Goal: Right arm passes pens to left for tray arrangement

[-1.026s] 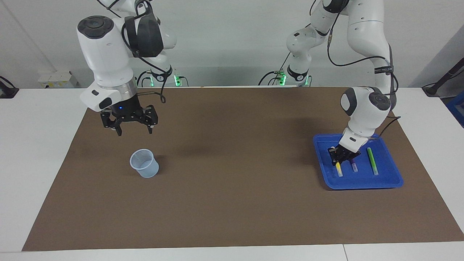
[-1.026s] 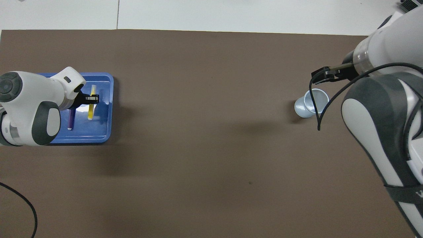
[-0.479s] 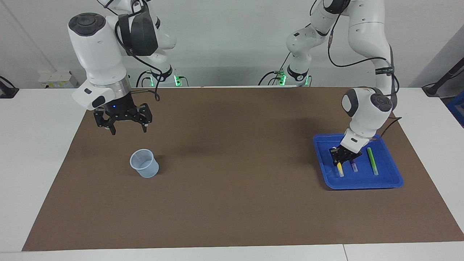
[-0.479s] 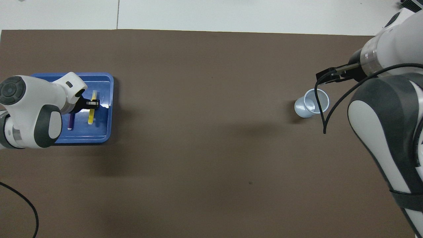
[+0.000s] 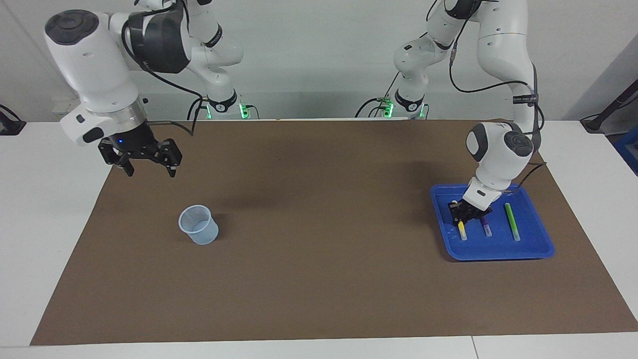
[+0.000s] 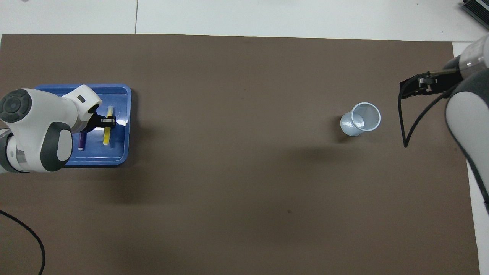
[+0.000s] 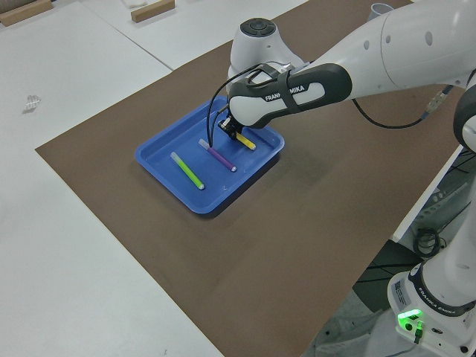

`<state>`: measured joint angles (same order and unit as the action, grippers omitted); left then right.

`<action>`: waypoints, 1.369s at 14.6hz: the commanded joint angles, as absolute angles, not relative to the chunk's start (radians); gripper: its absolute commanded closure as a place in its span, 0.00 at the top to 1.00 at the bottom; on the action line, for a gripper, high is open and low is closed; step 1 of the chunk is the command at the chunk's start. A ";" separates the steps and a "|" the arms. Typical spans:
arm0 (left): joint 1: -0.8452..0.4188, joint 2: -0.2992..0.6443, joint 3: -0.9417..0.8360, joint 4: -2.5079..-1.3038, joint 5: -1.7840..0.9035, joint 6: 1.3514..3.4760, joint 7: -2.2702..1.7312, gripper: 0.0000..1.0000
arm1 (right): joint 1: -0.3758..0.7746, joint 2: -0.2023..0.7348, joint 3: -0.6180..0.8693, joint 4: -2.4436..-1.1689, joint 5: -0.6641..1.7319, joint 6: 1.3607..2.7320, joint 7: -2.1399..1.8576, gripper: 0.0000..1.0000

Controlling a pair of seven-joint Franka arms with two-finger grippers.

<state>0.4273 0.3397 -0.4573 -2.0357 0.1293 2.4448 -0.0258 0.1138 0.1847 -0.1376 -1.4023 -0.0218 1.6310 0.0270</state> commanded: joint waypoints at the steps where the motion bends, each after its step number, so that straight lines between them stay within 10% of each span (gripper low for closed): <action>1: 0.433 0.331 -0.456 -2.056 0.146 2.468 -0.028 0.65 | 0.129 0.186 -0.147 -1.388 -0.005 1.611 0.009 1.00; 11: 0.433 0.334 -0.456 -2.013 0.143 2.444 -0.035 0.98 | 0.006 0.176 0.021 -1.385 -0.021 1.577 0.011 1.00; 20: 0.419 0.334 -0.456 -1.890 0.143 2.313 -0.035 0.98 | -0.014 0.130 0.023 -1.437 -0.011 1.555 0.020 1.00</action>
